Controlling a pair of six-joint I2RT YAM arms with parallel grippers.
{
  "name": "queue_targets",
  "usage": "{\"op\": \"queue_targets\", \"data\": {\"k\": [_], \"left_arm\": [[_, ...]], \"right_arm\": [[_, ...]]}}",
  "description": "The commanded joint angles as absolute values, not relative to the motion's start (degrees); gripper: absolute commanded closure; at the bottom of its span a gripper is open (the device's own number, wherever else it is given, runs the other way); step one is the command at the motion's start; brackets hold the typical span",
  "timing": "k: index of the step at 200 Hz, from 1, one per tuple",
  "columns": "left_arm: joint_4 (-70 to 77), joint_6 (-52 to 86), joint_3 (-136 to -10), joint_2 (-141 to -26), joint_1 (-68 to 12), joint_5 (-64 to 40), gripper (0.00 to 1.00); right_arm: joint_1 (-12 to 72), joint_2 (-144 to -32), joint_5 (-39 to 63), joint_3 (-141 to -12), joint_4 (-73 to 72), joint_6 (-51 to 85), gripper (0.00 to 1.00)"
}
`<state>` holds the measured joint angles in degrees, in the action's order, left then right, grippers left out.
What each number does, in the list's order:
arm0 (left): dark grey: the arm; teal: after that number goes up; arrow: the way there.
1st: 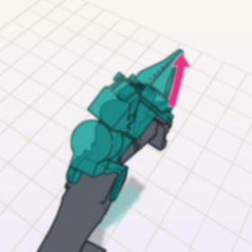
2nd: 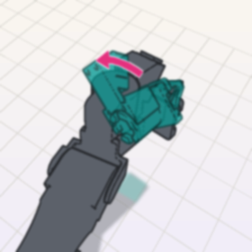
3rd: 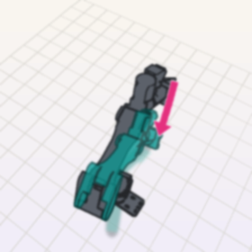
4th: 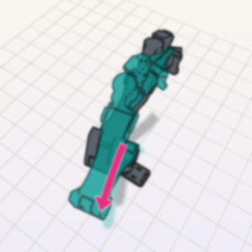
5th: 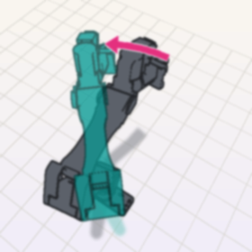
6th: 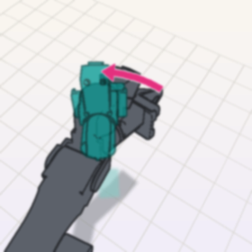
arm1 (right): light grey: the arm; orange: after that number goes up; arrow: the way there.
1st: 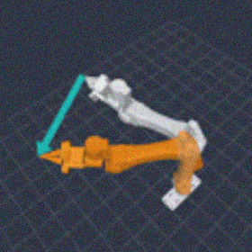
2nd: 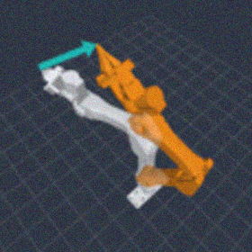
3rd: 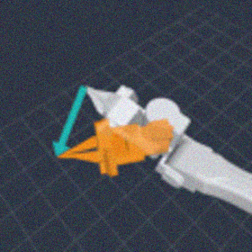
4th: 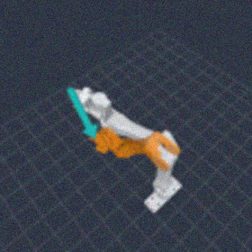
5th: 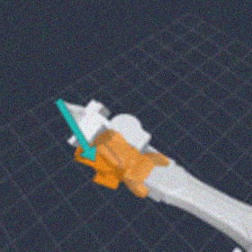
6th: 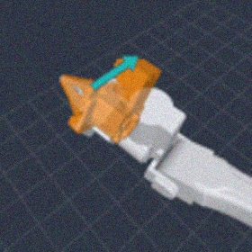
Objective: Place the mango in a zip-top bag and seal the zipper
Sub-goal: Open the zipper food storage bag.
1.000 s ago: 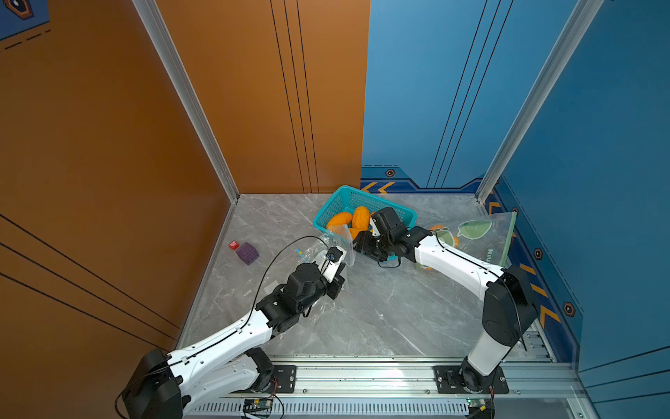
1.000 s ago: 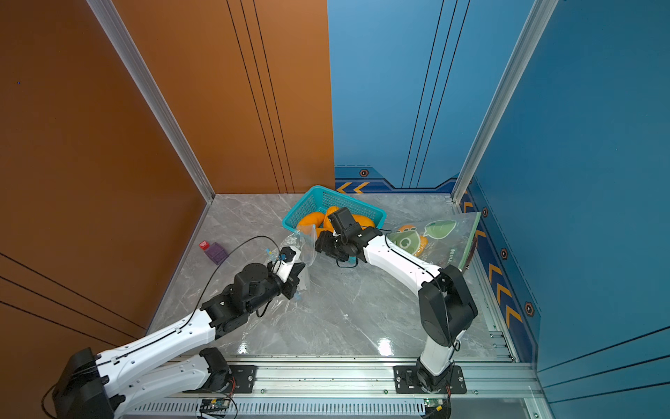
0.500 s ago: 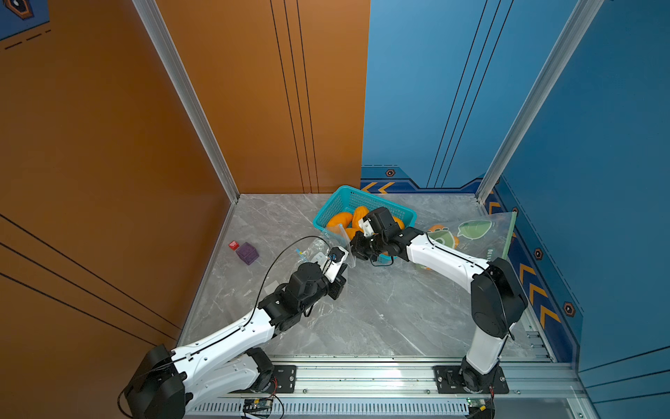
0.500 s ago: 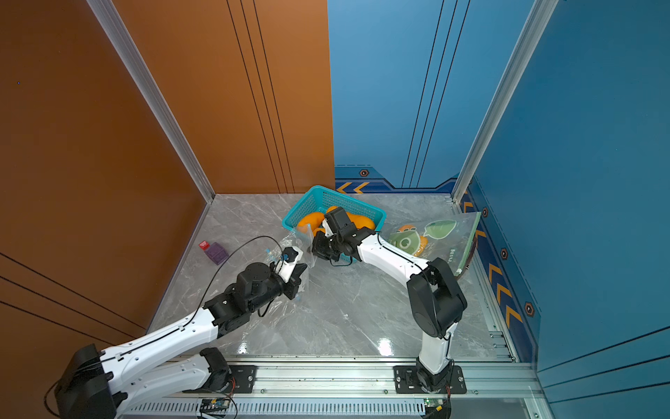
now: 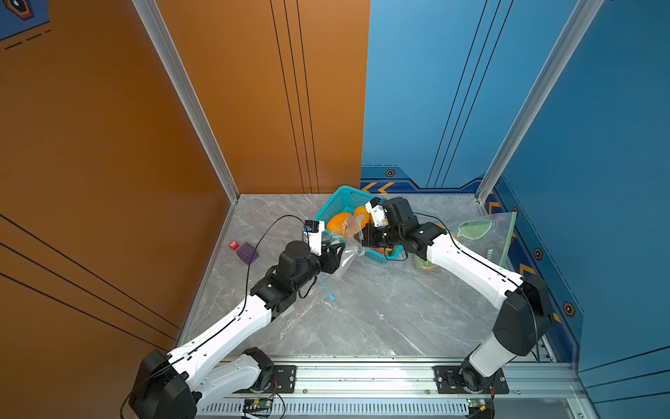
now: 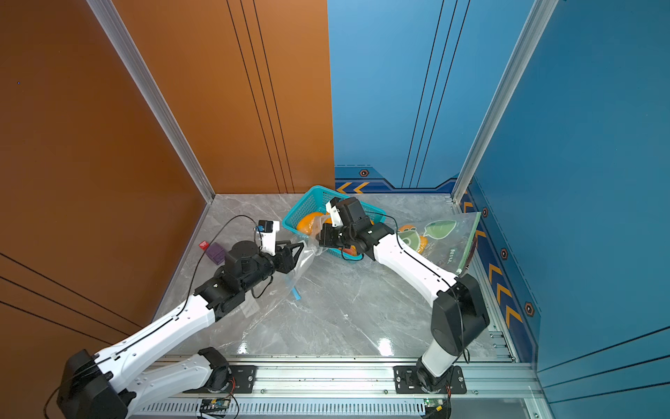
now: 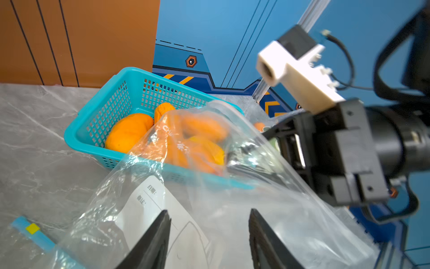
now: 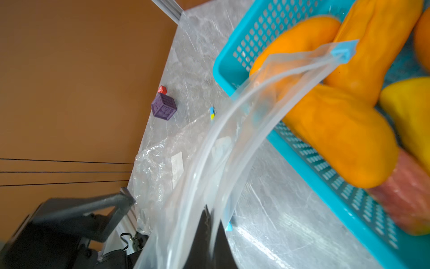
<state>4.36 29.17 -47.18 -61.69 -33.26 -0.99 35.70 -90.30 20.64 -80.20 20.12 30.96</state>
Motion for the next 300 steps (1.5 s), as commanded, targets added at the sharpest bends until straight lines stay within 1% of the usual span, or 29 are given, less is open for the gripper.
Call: {"op": "queue_targets", "data": {"k": [1,6,25,58,93,110,133,161,218,243,272,290,300], "left_arm": [[-4.3,41.3,-54.9,-64.3,-31.7,-6.3,0.44],[-5.7,42.1,-56.5,-64.9,-31.4,-7.0,0.43],[-7.5,44.2,-61.2,-67.0,-31.0,-8.8,0.34],[-8.2,47.7,-65.6,-71.1,-31.6,-13.7,0.30],[-8.2,48.4,-67.9,-73.0,-34.3,-14.8,0.15],[-8.2,49.3,-67.8,-74.1,-34.6,-15.9,0.15],[-8.1,50.5,-67.9,-76.3,-35.0,-16.9,0.16],[-8.1,49.9,-69.0,-77.4,-36.1,-16.5,0.16],[-8.1,49.7,-69.6,-79.1,-35.9,-14.5,0.23],[-8.0,49.6,-70.0,-79.5,-35.5,-12.6,0.32],[-7.7,49.2,-69.9,-79.8,-34.9,-10.5,0.46],[-7.0,49.4,-69.7,-80.2,-34.5,-9.9,0.48],[-5.8,49.5,-69.5,-80.5,-34.3,-10.2,0.45]], "right_arm": [[36.0,-85.4,14.4,-76.6,20.7,19.3,1.00],[36.0,-84.5,13.8,-75.9,20.2,18.2,1.00],[35.9,-81.9,12.3,-72.8,17.4,14.9,1.00],[35.3,-79.9,12.6,-68.6,11.1,13.7,1.00],[35.2,-80.6,13.3,-66.9,7.3,14.4,1.00],[35.1,-80.5,14.3,-65.7,4.3,15.1,1.00],[35.1,-80.9,15.9,-64.5,0.1,16.3,1.00],[35.1,-81.9,17.0,-64.6,-1.5,17.2,1.00],[35.7,-81.7,17.7,-64.8,-1.1,16.2,1.00],[36.0,-81.6,17.9,-64.8,-1.0,15.7,1.00],[36.6,-81.7,17.6,-65.0,0.0,14.9,1.00],[37.0,-82.1,17.5,-65.4,0.7,14.2,1.00],[37.1,-82.2,17.3,-65.6,1.0,14.0,1.00]]}}
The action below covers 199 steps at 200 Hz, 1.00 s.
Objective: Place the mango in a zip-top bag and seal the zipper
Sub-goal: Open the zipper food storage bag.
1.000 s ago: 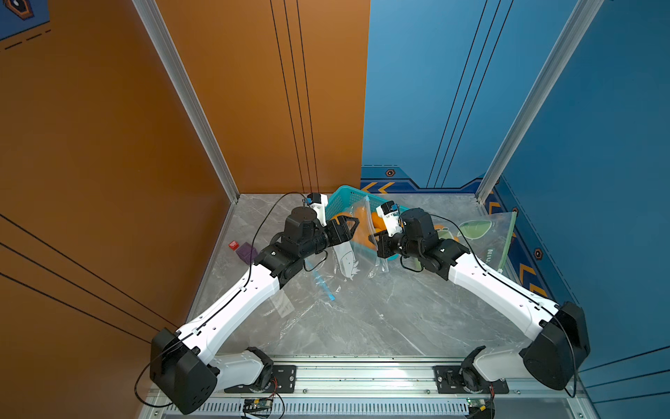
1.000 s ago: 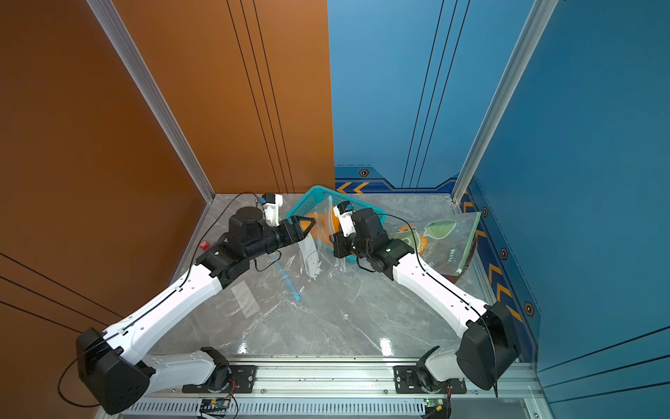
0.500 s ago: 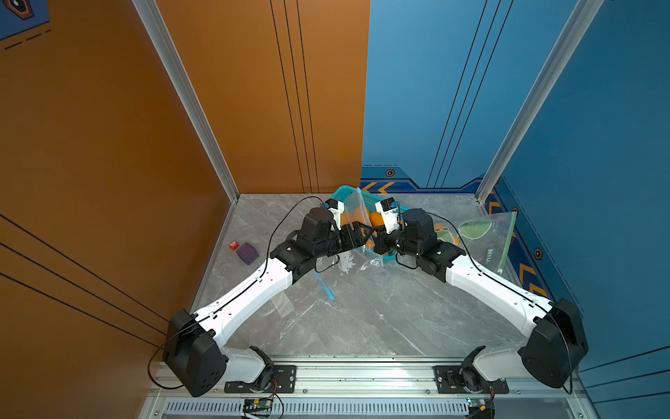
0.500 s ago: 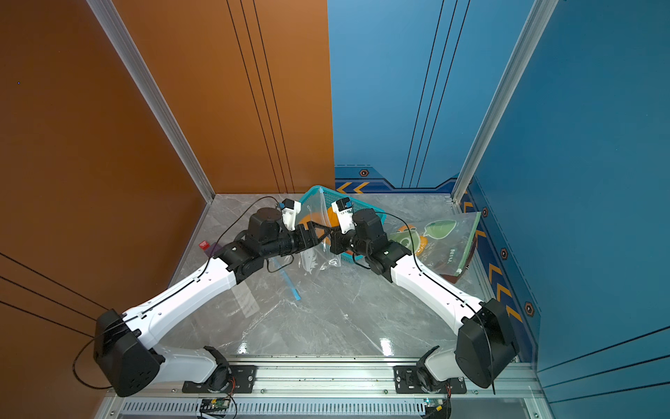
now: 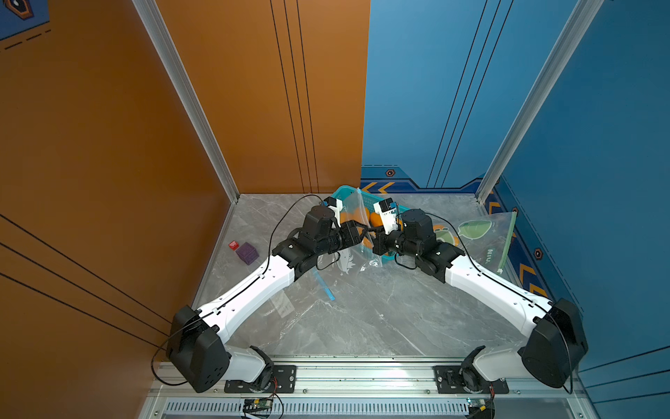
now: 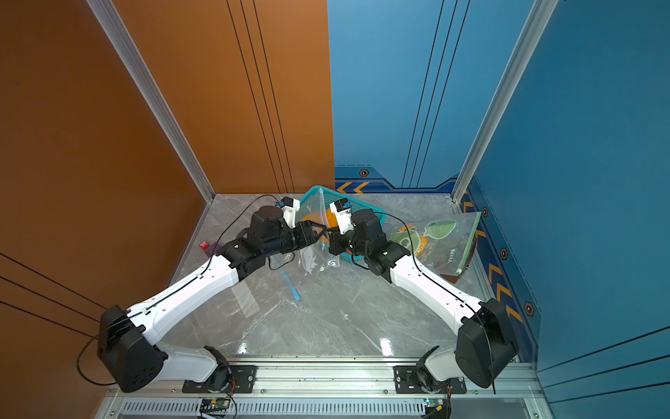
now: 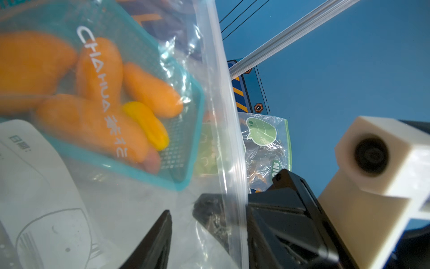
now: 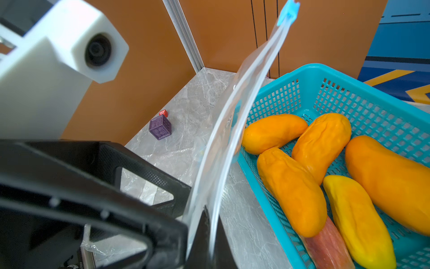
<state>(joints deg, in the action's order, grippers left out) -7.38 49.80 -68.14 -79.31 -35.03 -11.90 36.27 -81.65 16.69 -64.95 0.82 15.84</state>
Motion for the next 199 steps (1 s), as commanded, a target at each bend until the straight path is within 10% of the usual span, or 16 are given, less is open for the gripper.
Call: {"op": "queue_targets", "data": {"k": [1,43,148,199], "left_arm": [[-5.7,49.5,-69.4,-80.5,-34.3,-10.2,0.44],[-4.1,49.9,-69.4,-81.3,-34.1,-10.4,0.36],[-4.1,49.1,-67.0,-79.1,-33.1,-8.2,0.95],[-3.6,48.9,-66.4,-78.9,-32.7,-9.2,0.86]], "right_arm": [[37.1,-82.2,17.4,-65.6,1.1,14.0,1.00],[38.1,-82.8,16.5,-66.6,2.5,13.2,1.00],[38.4,-82.6,12.2,-67.1,3.0,14.2,1.00],[38.2,-83.0,11.0,-67.1,2.4,16.9,1.00]]}}
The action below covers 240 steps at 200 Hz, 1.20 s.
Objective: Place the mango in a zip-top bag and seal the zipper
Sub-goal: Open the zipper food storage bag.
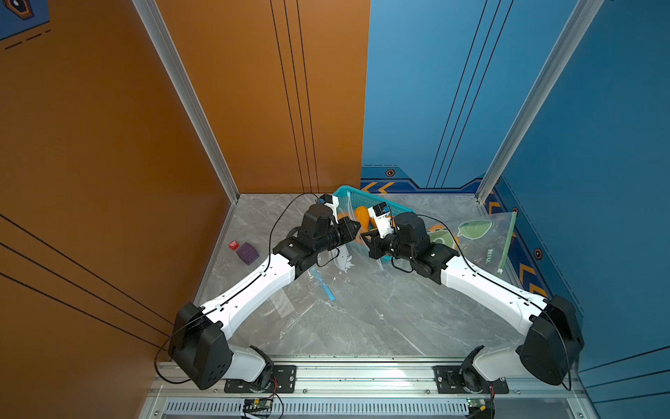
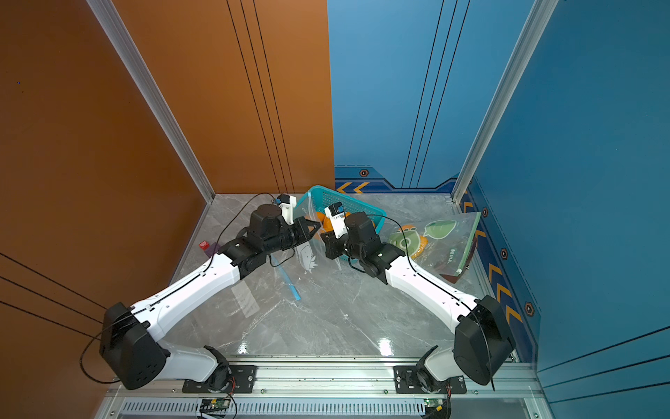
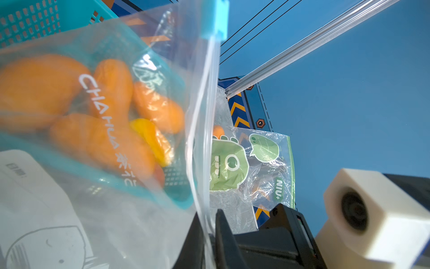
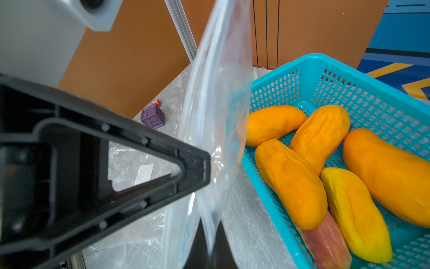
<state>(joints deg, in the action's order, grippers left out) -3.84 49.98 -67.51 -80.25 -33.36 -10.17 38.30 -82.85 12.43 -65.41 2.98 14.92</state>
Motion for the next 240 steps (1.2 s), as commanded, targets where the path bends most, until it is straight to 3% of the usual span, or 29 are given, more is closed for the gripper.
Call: {"op": "queue_targets", "data": {"k": [1,43,75,123,152,194,225,240], "left_arm": [[-3.5,48.9,-66.4,-78.9,-32.7,-9.2,0.86],[-2.7,49.3,-65.6,-79.2,-32.6,-9.8,0.85],[-1.9,49.3,-65.1,-79.1,-32.6,-10.6,0.67],[-1.5,49.4,-64.9,-78.9,-32.7,-11.9,0.65],[-1.4,48.3,-64.2,-78.0,-33.0,-14.1,0.47],[-1.5,48.0,-62.1,-76.6,-33.1,-14.5,0.49],[-1.5,48.0,-61.7,-76.9,-32.5,-13.3,0.64],[-1.0,48.0,-62.1,-77.4,-32.3,-12.7,0.66]], "right_arm": [[38.2,-83.0,11.1,-67.1,2.3,17.0,1.00],[38.4,-83.3,12.4,-67.2,1.0,18.4,1.00],[38.7,-83.7,13.1,-67.3,0.4,19.0,1.00],[38.8,-84.2,12.7,-67.7,0.4,19.1,1.00],[38.8,-84.6,12.2,-68.2,0.9,19.1,1.00],[38.8,-84.8,12.2,-68.8,1.0,19.1,1.00],[38.9,-84.7,13.2,-68.6,0.7,18.9,1.00],[39.2,-84.7,13.7,-68.6,0.9,18.4,1.00]]}}
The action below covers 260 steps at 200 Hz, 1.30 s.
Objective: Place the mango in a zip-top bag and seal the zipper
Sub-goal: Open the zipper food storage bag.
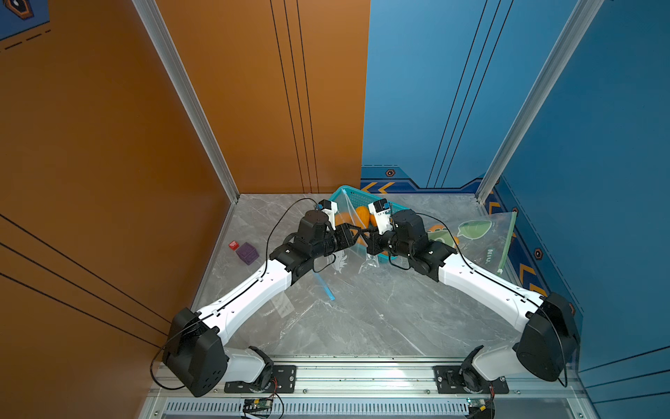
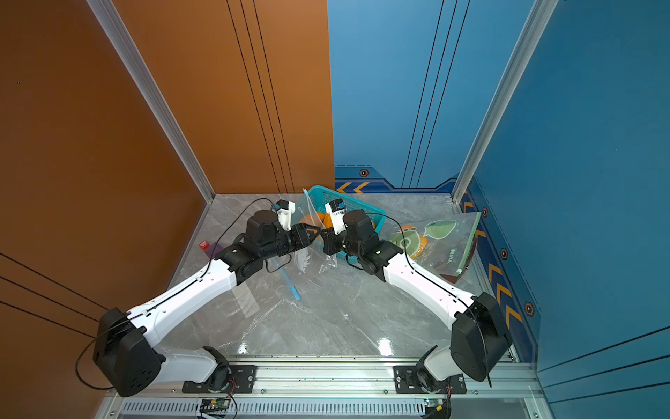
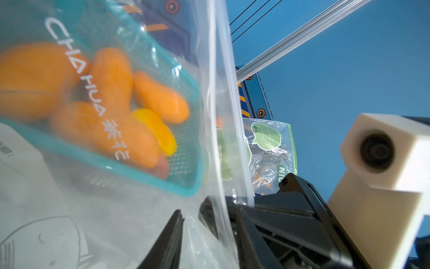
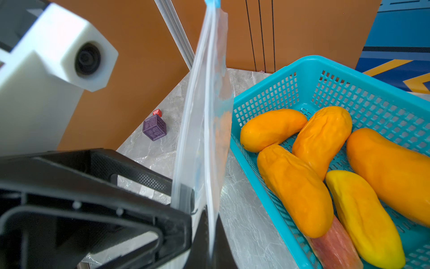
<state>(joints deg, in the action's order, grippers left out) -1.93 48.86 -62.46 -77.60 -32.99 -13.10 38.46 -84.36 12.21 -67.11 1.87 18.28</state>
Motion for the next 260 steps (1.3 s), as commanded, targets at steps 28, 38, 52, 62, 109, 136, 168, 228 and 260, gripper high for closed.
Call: {"op": "queue_targets", "data": {"k": [28,38,52,62,109,136,168,228,260], "left_arm": [[-0.6,48.0,-63.7,-78.7,-32.3,-12.7,0.66],[-0.5,48.0,-64.0,-79.1,-32.3,-12.3,0.67],[-0.4,48.0,-64.0,-79.4,-32.3,-11.4,0.74],[-0.4,47.9,-63.9,-79.4,-32.2,-10.5,0.77],[-1.2,44.8,-64.8,-78.3,-32.3,-6.8,1.00],[-8.3,41.0,-67.3,-76.2,-32.5,-6.0,1.00],[-16.1,39.8,-68.1,-74.1,-32.5,-10.3,1.00],[-18.1,38.7,-66.7,-72.1,-31.4,-11.8,1.00],[-20.3,37.7,-65.8,-70.8,-26.9,-11.1,1.00]], "right_arm": [[39.8,-84.9,13.4,-68.8,1.9,17.3,1.00],[39.8,-85.0,13.5,-68.8,1.9,17.2,1.00],[39.8,-85.2,13.3,-68.7,1.9,17.1,1.00],[39.8,-85.3,13.1,-68.7,1.9,17.2,1.00],[39.8,-85.8,5.4,-70.2,6.6,18.7,1.00],[39.7,-88.9,-2.4,-75.2,14.3,21.9,0.96],[38.4,-94.1,1.7,-81.8,17.5,23.1,0.66],[37.8,-105.8,3.2,-95.7,28.6,23.8,0.46],[34.0,-103.4,-4.3,-92.5,31.6,25.2,0.48]]}}
